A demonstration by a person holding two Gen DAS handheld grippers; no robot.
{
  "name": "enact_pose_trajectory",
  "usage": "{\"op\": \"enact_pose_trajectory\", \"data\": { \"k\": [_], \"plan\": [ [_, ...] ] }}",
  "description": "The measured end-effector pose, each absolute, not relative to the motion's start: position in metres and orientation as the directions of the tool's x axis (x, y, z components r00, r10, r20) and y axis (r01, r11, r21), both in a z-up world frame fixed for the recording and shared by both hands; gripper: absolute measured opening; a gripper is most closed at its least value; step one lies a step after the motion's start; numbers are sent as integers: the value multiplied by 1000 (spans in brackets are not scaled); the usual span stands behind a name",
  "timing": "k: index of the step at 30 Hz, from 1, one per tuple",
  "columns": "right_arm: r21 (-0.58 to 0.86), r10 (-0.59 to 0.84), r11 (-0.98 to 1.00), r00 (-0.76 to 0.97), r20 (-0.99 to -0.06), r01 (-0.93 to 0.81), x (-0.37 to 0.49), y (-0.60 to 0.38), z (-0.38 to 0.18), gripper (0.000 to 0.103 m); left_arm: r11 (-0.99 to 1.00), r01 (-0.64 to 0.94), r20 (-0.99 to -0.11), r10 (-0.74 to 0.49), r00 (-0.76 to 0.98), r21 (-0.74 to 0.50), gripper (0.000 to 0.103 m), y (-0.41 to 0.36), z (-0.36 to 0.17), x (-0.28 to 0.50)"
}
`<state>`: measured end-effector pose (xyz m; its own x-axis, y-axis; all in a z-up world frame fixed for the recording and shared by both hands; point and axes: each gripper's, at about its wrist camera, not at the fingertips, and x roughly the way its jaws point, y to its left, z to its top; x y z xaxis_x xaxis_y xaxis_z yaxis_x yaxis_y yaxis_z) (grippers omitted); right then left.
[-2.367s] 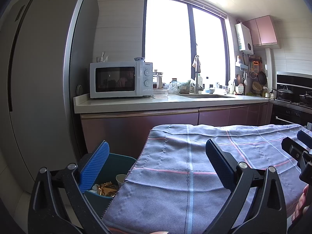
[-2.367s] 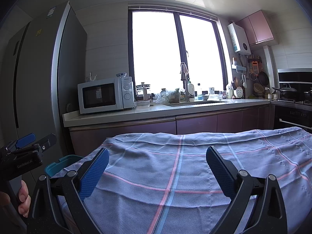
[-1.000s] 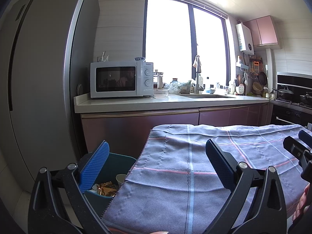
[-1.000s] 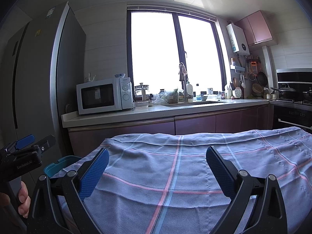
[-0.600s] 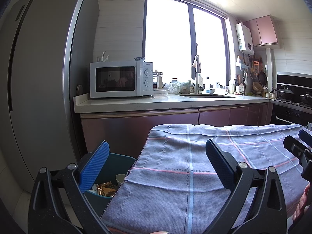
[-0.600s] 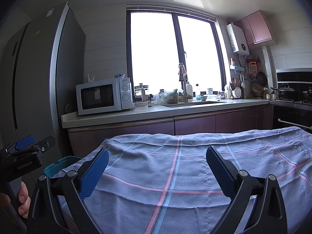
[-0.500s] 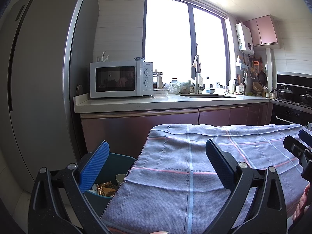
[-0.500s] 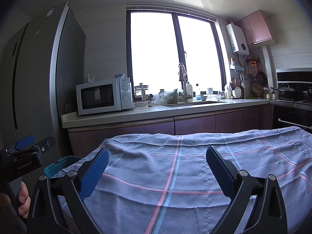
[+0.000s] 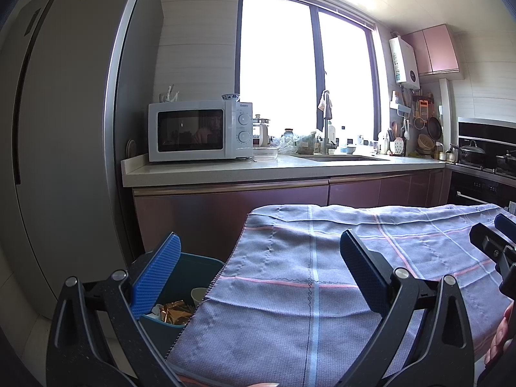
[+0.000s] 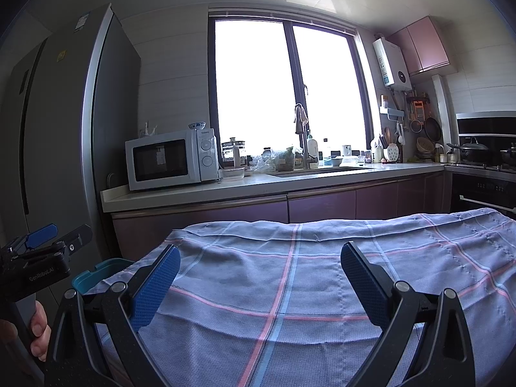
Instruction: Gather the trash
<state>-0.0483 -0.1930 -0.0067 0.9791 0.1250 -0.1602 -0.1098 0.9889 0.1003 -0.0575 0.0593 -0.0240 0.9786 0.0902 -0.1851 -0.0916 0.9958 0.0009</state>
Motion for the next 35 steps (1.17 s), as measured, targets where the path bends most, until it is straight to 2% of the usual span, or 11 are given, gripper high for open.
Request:
{"op": "enact_pose_trajectory", "data": {
  "k": [25,31,35],
  "plan": [
    [117,108,989,980,-164,-90,-46,-192,-9,96,997,-75,-204,76,976,16,97,53,-24,-48],
    [122,76,991,978,-196,-52,-40,-213,-10,96,1000,-18,-327,14,945,-9,97,48,-28,-15],
    [125,16,992,962,-274,19,-25,-254,-11,96,999,0,-456,-15,890,-32,97,44,-31,33]
  ]
}}
